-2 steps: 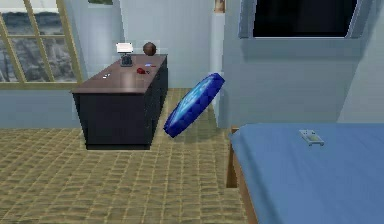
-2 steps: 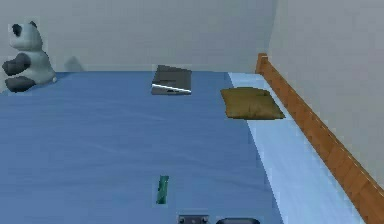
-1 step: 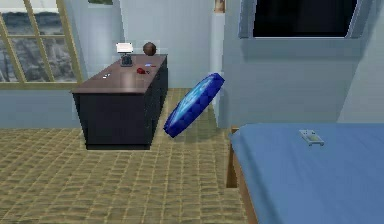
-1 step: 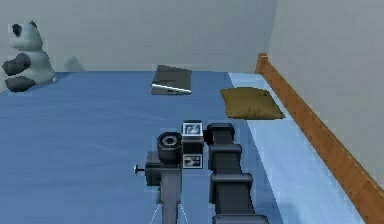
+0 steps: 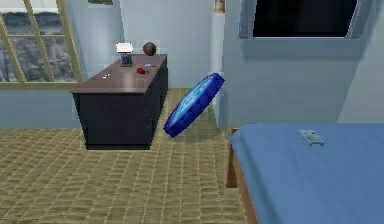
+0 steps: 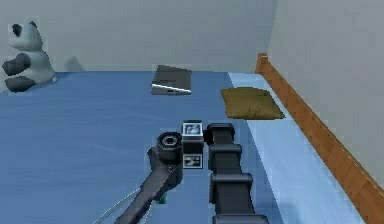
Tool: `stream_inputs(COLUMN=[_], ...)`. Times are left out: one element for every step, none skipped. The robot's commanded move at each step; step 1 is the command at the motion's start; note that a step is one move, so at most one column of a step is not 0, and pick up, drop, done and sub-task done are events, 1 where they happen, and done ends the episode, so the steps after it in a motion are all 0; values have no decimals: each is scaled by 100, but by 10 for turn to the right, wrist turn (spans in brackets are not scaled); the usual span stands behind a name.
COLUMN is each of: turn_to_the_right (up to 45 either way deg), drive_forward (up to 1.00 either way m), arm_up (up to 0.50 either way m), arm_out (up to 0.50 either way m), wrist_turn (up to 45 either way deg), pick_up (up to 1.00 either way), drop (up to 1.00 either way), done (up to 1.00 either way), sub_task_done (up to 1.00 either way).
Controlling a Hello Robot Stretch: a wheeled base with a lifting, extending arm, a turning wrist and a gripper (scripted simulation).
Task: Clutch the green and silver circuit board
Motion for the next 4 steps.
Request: stream_inputs(turn_to_the_right=[0, 0, 0, 0], drive_forward=[0, 0, 0, 0], arm_up=[0, 0, 0, -30], arm_out=[0, 0, 0, 0], wrist_turn=[450, 450, 240, 0], pick_up=[0, 0, 0, 0], drop=[0, 0, 0, 0], done=[0, 0, 0, 0], sub_task_done=[0, 0, 0, 0])
